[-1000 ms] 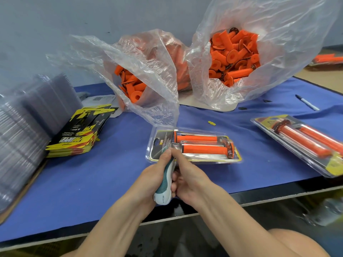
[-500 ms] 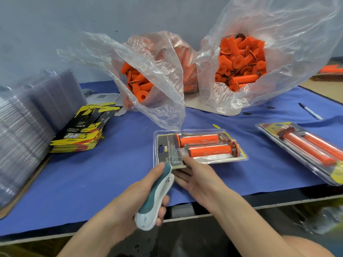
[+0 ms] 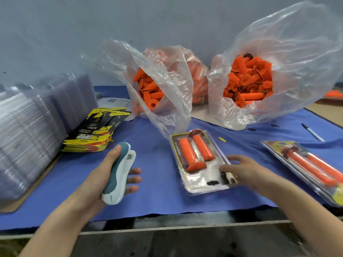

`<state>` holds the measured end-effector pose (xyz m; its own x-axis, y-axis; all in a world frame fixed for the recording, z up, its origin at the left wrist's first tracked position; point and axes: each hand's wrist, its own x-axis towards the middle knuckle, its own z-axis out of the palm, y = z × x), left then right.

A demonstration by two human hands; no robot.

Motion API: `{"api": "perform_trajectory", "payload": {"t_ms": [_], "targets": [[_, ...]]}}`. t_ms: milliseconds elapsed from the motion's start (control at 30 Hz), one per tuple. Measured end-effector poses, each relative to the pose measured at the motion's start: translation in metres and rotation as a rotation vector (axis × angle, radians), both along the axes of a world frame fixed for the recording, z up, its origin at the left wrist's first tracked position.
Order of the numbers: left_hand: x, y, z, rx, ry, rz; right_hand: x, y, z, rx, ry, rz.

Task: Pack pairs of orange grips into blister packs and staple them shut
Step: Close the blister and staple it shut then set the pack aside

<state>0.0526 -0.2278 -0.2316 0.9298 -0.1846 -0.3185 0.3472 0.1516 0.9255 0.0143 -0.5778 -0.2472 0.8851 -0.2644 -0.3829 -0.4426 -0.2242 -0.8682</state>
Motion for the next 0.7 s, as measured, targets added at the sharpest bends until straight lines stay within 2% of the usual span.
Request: {"api": "perform_trajectory", "payload": {"t_ms": [133, 167, 200, 233, 267, 333, 367, 433, 467, 533, 700], "targets": [[-0.005, -0.031, -0.005, -0.054, -0.013, -0.042, 0.003, -0.011, 0.021, -0.520, -0.070, -0.027], [-0.005, -0.039, -0.006, -0.058, -0.017, -0.039, -0.004, -0.004, 0.027, -0.552, -0.156, -0.090], [-0.004, -0.048, -0.007, -0.055, -0.025, -0.046, -0.015, 0.009, 0.033, -0.481, -0.272, -0.180], [-0.003, -0.056, -0.007, -0.053, -0.040, -0.066, -0.030, 0.028, 0.036, -0.296, -0.357, -0.276], [-0.002, -0.063, -0.007, -0.058, -0.069, -0.101, -0.048, 0.049, 0.035, -0.039, -0.361, -0.324], [0.001, -0.076, -0.003, -0.039, -0.160, -0.195, -0.080, 0.093, 0.030, 0.508, -0.135, -0.297], [0.004, -0.081, -0.003, -0.006, -0.207, -0.249, -0.090, 0.108, 0.025, 0.698, 0.012, -0.268], [0.009, -0.095, -0.004, 0.082, -0.257, -0.340, -0.097, 0.120, 0.015, 0.949, 0.199, -0.289], [0.012, -0.101, -0.006, 0.113, -0.266, -0.370, -0.094, 0.121, 0.011, 1.044, 0.208, -0.351], [0.015, -0.111, -0.009, 0.134, -0.277, -0.390, -0.083, 0.117, 0.010, 1.153, 0.101, -0.477], [0.019, -0.122, -0.017, 0.100, -0.357, -0.424, -0.052, 0.109, -0.003, 1.192, -0.146, -0.697]]}}
